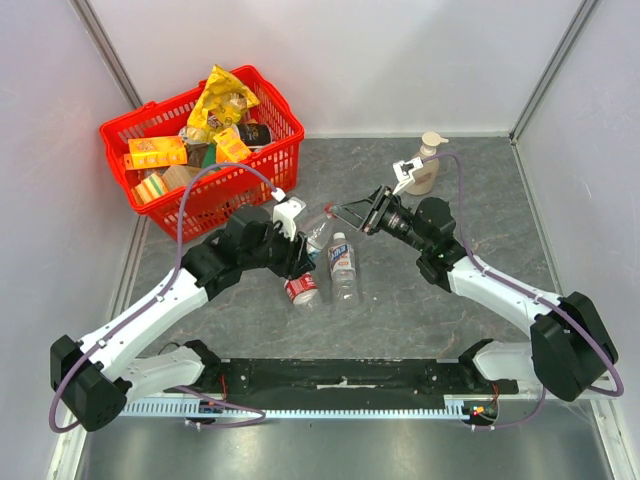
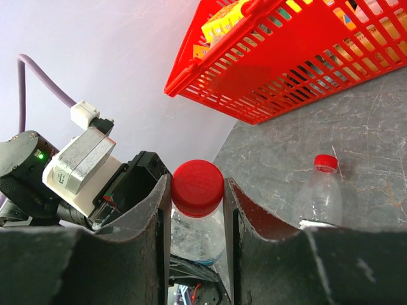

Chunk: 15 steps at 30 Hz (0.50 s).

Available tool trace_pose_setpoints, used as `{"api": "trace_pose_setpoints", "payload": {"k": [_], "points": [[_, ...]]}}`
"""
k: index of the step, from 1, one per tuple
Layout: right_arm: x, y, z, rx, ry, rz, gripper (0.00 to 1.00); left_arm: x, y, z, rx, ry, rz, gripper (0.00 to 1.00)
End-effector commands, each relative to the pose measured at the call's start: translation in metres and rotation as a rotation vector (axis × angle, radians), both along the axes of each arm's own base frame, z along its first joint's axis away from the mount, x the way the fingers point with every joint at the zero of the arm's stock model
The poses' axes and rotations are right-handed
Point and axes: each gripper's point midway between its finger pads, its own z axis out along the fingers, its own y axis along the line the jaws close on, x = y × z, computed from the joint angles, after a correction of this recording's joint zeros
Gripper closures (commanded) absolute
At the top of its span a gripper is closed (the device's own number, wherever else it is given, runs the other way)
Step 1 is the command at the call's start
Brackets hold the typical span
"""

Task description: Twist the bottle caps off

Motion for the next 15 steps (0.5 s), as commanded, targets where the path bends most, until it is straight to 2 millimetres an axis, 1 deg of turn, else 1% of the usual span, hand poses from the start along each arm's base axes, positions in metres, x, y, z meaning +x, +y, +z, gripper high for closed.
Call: {"api": "trace_pose_setpoints", "payload": {"k": [1, 4, 11, 15], "points": [[-0.004, 0.002, 0.008, -0.03, -0.074, 0.031, 1.0, 0.003, -0.014, 0.047, -0.12, -0.081, -0.036, 0.65], [-0.01, 0.005, 0.01, -0.038, -0.116, 0.074, 1.0, -0.003, -0.017, 0.05, -0.128, -0.072, -0.073, 0.66], [-0.027, 0.004, 0.032, 0.014, -0.253, 0.176, 1.0, -0.021, -0.019, 0.058, -0.155, -0.067, -0.157, 0.74], [-0.046, 0.002, 0.048, 0.063, -0.368, 0.24, 1.0, -0.037, -0.026, 0.073, -0.22, -0.083, -0.248, 0.79]]}}
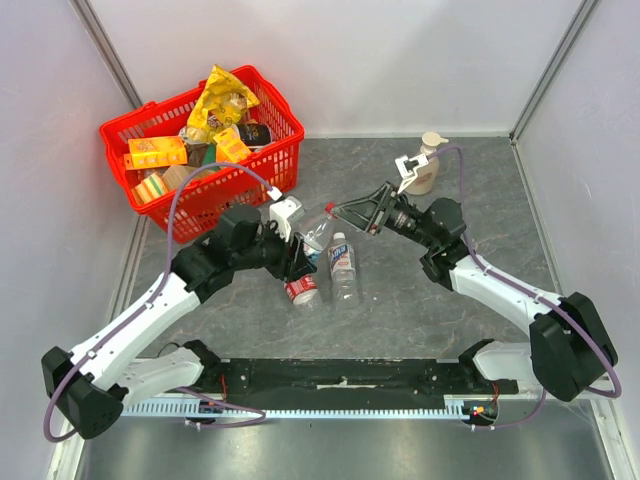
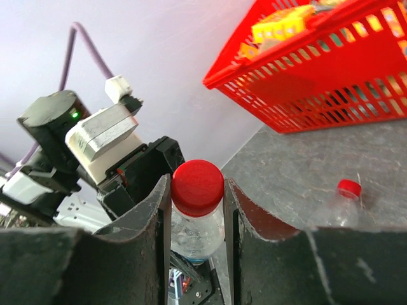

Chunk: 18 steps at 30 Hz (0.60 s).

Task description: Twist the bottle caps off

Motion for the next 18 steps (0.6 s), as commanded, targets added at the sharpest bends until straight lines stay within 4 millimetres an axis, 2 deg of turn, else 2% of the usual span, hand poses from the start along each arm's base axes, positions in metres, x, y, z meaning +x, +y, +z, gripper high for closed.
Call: {"api": "trace_pose_setpoints", "payload": {"k": [1, 13, 18], "points": [[-0.033, 0.001, 0.029, 0.051, -0.238, 0.134, 1.0, -0.026, -0.022, 0.058, -0.182, -0.092, -0.197, 0.79], [-0.106, -0.015, 0.075, 0.149, -0.601, 0.343, 1.0, -0.091, -0.036, 0.104, -0.39, -0.08, -0.59, 0.82], [-0.109, -0.017, 0.085, 0.173, -0.59, 0.355, 1.0, -0.095, -0.037, 0.108, -0.407, -0.093, -0.622, 0.82]]}}
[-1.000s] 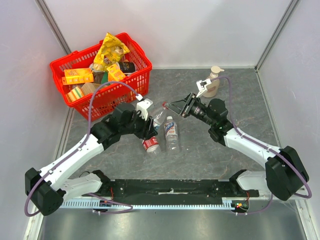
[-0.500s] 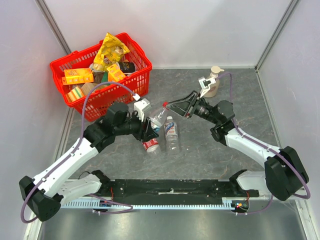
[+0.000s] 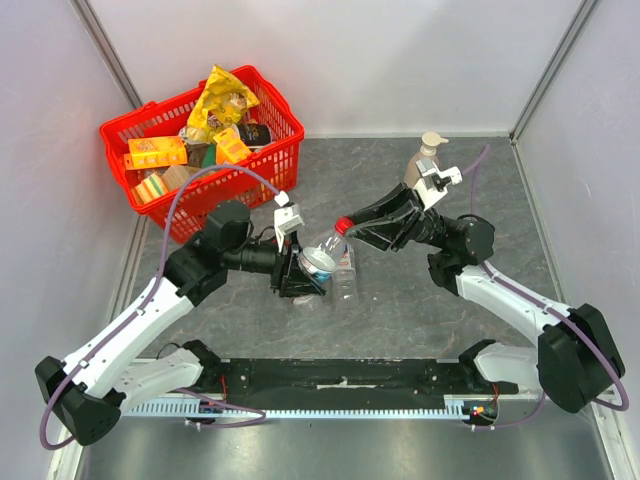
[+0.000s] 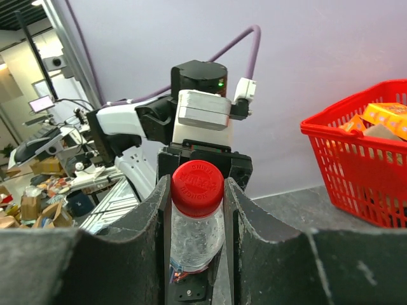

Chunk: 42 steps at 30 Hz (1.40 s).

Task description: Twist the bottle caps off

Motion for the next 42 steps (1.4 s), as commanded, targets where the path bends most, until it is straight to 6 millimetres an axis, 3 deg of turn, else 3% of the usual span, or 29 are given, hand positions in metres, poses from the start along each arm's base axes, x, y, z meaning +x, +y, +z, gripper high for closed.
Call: {"api": "trace_pose_setpoints", "payload": {"k": [1, 5, 10, 11, 16, 19, 26, 33, 36, 42], "points": [[-0.023, -0.001, 0.008, 0.004, -0.075, 0.084, 0.95, -0.021, -0.007, 0.045, -0.144, -0.116, -0.159, 0.82], [-0.02, -0.002, 0.014, 0.021, -0.05, 0.066, 0.62, -0.014, -0.007, 0.038, -0.119, -0.121, -0.12, 0.82], [-0.02, -0.006, 0.025, 0.041, -0.05, 0.038, 0.07, -0.001, -0.003, 0.024, -0.056, -0.145, -0.039, 0.82], [-0.018, -0.007, 0.027, 0.042, -0.04, 0.023, 0.02, 0.003, -0.001, 0.02, -0.04, -0.153, -0.016, 0.82], [0.0, -0.013, 0.03, 0.031, 0.01, -0.112, 0.02, 0.024, 0.013, -0.007, 0.072, -0.187, 0.123, 0.82], [0.02, -0.016, 0.027, -0.015, 0.06, -0.238, 0.02, 0.032, 0.021, -0.019, 0.135, -0.184, 0.177, 0.82], [0.071, -0.02, -0.002, -0.191, 0.228, -0.462, 0.02, 0.073, 0.06, -0.042, 0.354, -0.275, 0.429, 0.82], [0.103, -0.01, -0.041, -0.318, 0.394, -0.509, 0.02, 0.1, 0.087, -0.06, 0.501, -0.286, 0.61, 0.87], [0.108, -0.002, -0.052, -0.328, 0.44, -0.472, 0.02, 0.107, 0.098, -0.075, 0.58, -0.271, 0.665, 0.89], [0.114, 0.017, -0.075, -0.333, 0.52, -0.39, 0.07, 0.111, 0.102, -0.1, 0.663, -0.223, 0.675, 0.9]]}}
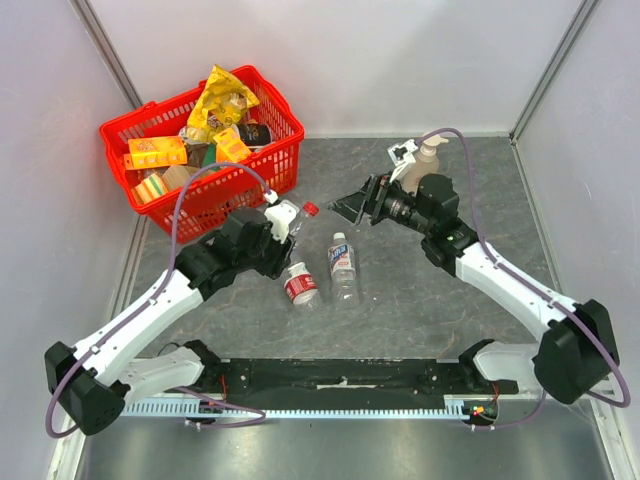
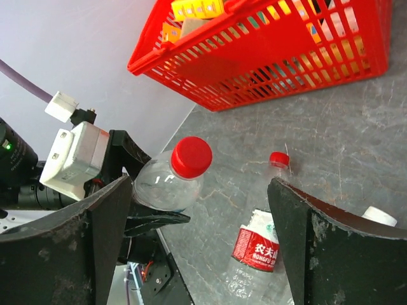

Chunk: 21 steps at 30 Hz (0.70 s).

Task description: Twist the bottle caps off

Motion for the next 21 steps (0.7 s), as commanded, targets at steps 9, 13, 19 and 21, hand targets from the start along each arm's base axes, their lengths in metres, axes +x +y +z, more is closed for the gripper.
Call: {"api": "trace_pose_setpoints", "payload": {"k": [9, 13, 19, 21], "points": [[0.004, 0.055, -0.011, 0.059, 0.086, 0.159, 0.18, 0.006, 0.009, -0.018, 0.079, 0.028, 0.047, 0.9], [0.003, 0.064, -0.008, 0.099, 0.097, 0.183, 0.22, 0.005, 0.009, -0.02, 0.081, 0.034, 0.045, 0.91], [0.006, 0.066, -0.011, 0.108, 0.111, 0.179, 0.28, 0.006, 0.009, -0.021, 0.084, 0.036, 0.045, 0.91], [0.007, 0.067, -0.014, 0.108, 0.124, 0.175, 0.33, 0.005, 0.009, -0.021, 0.082, 0.035, 0.046, 0.91]]}}
